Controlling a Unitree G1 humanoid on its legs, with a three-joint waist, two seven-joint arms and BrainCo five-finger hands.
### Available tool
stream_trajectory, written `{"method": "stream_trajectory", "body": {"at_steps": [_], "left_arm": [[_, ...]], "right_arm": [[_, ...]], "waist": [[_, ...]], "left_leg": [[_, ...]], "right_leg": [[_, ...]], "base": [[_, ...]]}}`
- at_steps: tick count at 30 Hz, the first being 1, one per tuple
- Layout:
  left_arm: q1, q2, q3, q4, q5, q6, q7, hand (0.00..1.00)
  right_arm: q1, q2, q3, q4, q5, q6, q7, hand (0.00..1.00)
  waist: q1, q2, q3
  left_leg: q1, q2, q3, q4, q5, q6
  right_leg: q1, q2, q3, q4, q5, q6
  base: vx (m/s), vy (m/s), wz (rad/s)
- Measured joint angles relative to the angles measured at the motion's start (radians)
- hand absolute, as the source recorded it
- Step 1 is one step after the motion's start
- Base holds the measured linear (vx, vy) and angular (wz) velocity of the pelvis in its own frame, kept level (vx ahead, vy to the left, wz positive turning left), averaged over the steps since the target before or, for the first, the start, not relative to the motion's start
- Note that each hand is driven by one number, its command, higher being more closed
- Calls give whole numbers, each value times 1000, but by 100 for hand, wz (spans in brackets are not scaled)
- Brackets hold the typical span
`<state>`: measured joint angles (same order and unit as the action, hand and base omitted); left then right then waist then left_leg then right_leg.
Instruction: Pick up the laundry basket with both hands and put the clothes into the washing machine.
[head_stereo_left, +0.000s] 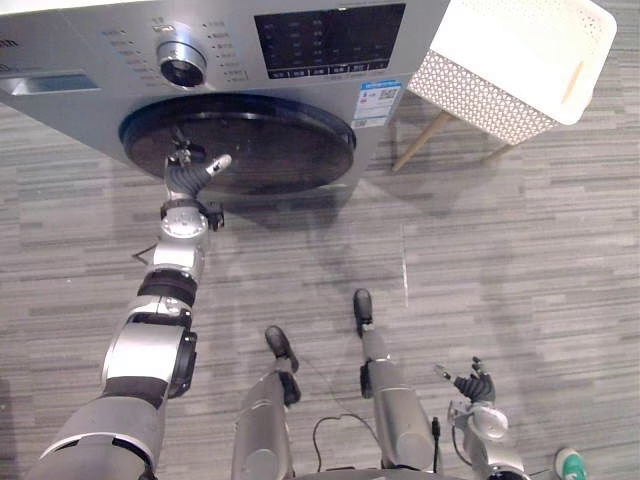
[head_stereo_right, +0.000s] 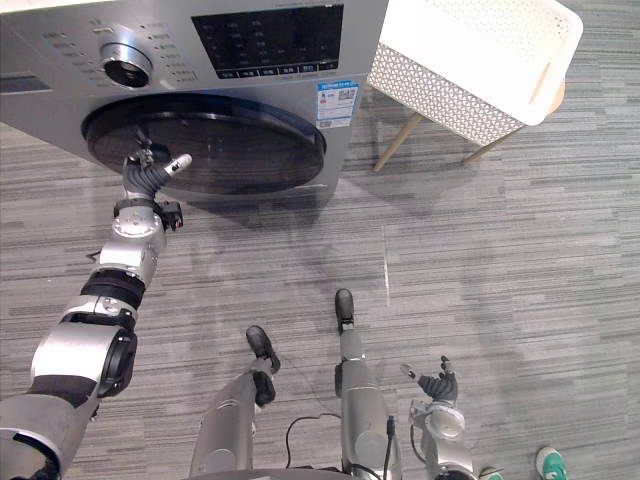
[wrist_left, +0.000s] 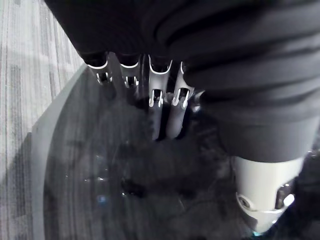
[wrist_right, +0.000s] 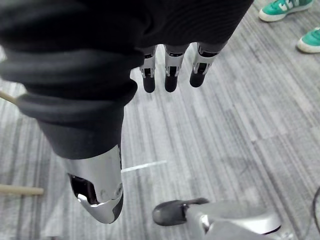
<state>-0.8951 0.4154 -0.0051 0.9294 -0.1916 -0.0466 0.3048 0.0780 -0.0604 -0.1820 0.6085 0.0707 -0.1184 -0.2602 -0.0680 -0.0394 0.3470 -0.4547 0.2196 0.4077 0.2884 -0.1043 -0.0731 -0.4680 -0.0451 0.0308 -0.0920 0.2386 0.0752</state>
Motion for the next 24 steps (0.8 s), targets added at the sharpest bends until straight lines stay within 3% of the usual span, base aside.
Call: {"method": "stream_trajectory", "body": {"at_steps": [3, 7, 11, 13, 16, 19, 24], "left_arm": [[-1, -11, 0, -44, 2, -1, -1, 0], [0, -45, -1, -74, 3, -1, -18, 0], [85, -119, -6, -200, 3, -22, -17, 0], [248, -215, -46, -304, 5, -57, -13, 0], [529, -318, -96, -371, 6, -74, -18, 0], [787, -352, -110, -362, 7, -73, -45, 0], [924, -345, -39, -189, 35, -65, -93, 0]], "right_arm": [[-1, -4, 12, -49, 15, -33, 1, 0], [0, -1, 28, -57, 30, -33, 2, 0], [2, 2, 44, -86, 33, -32, 2, 0], [16, 7, 46, -85, 29, -29, 1, 0], [44, 12, 52, -68, -11, -21, 2, 0], [14, 3, 39, 56, -60, 3, 2, 0], [-52, -42, 12, 198, -81, 20, 3, 0]], "waist": [[8, 0, 0], [29, 0, -1], [32, 2, -4], [46, 7, -13], [77, 16, -72], [87, 36, -132], [118, 83, -159]], "left_leg": [[-40, 9, -18, 23, -8, 2], [-42, 9, -33, 28, -7, 3], [-15, 8, -70, 31, -5, 3], [46, -4, -102, 11, -4, 1], [130, -19, -134, -51, 15, -12], [203, -64, -222, -160, 70, -16], [222, -118, -368, -258, 154, -6]], "right_leg": [[-21, 4, -5, 4, 0, 0], [-16, 2, -28, 10, 0, 0], [34, 2, -65, 9, -3, 0], [110, -5, -108, 11, -41, -26], [164, -11, -154, 72, -114, -30], [226, -36, -240, 111, -176, -24], [308, -78, -416, 108, -212, -5]], "base": [[-2, -41, 9], [15, -26, 10], [32, -19, 24], [63, -14, 43], [70, -28, 45], [125, -14, 91], [56, 47, 119]]}}
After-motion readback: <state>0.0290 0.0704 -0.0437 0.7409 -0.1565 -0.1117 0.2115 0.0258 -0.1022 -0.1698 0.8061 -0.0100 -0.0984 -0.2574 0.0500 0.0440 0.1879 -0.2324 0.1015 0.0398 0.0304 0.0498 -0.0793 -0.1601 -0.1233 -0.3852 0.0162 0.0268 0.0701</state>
